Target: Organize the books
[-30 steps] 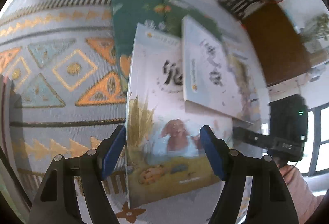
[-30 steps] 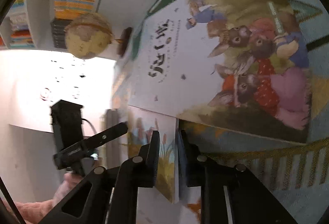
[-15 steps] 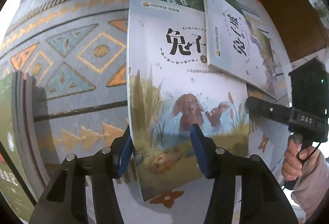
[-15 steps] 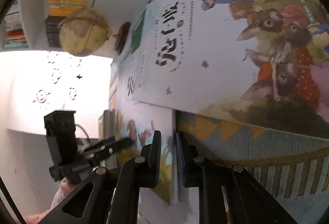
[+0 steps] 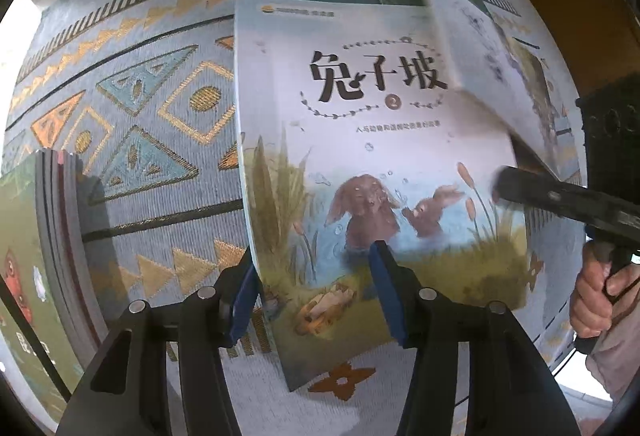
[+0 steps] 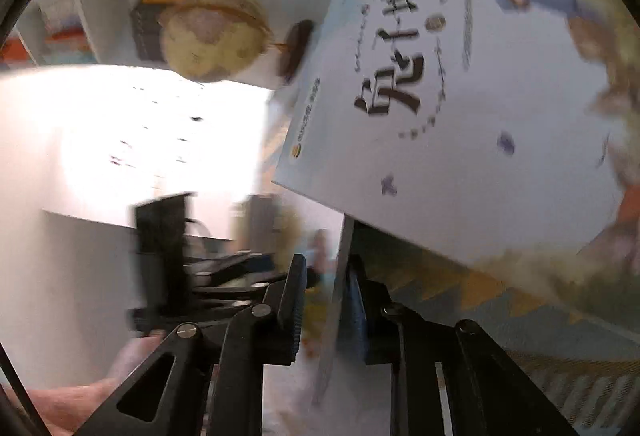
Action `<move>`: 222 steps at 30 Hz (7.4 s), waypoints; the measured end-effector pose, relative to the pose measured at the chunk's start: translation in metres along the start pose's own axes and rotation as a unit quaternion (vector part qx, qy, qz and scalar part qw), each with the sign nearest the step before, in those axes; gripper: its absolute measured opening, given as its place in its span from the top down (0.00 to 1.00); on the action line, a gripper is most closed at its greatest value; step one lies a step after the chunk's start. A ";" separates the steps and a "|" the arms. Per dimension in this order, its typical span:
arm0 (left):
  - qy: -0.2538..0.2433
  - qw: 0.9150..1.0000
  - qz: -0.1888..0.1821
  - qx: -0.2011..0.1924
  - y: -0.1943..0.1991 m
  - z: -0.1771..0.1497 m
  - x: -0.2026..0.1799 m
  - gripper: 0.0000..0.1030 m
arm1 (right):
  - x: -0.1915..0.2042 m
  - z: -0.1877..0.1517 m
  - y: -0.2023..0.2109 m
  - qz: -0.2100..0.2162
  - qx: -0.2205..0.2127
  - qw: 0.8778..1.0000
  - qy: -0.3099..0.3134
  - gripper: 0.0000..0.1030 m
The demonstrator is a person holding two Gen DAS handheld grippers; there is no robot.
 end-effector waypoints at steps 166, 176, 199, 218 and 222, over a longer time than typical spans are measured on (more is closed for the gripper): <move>0.168 0.980 -0.094 -0.050 -0.018 0.031 -0.087 0.33 | -0.054 0.115 0.029 -0.206 0.135 0.937 0.246 0.34; 0.199 0.975 -0.099 -0.025 -0.004 0.017 -0.017 0.52 | -0.010 0.023 0.002 -0.087 0.183 0.957 0.205 0.33; 0.192 0.970 -0.142 -0.034 -0.002 0.026 -0.038 0.52 | -0.018 0.018 -0.012 -0.042 0.088 0.993 0.074 0.91; 0.114 0.982 -0.131 -0.079 0.008 0.043 -0.054 0.80 | -0.016 0.024 0.006 -0.051 0.041 0.996 0.062 0.92; 0.096 0.982 -0.133 -0.091 0.022 0.048 -0.051 0.80 | 0.003 0.027 0.020 -0.028 0.018 0.997 0.069 0.92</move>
Point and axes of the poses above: each gripper's, at about its wrist camera, not at the fingertips, and y roughly against the way its jaws point, x to its left, z to its top, the point moved 9 cm from there along -y, roughly the way its jaws point, and after that the axes turned 8 degrees about -x, right-handed, at the moved point
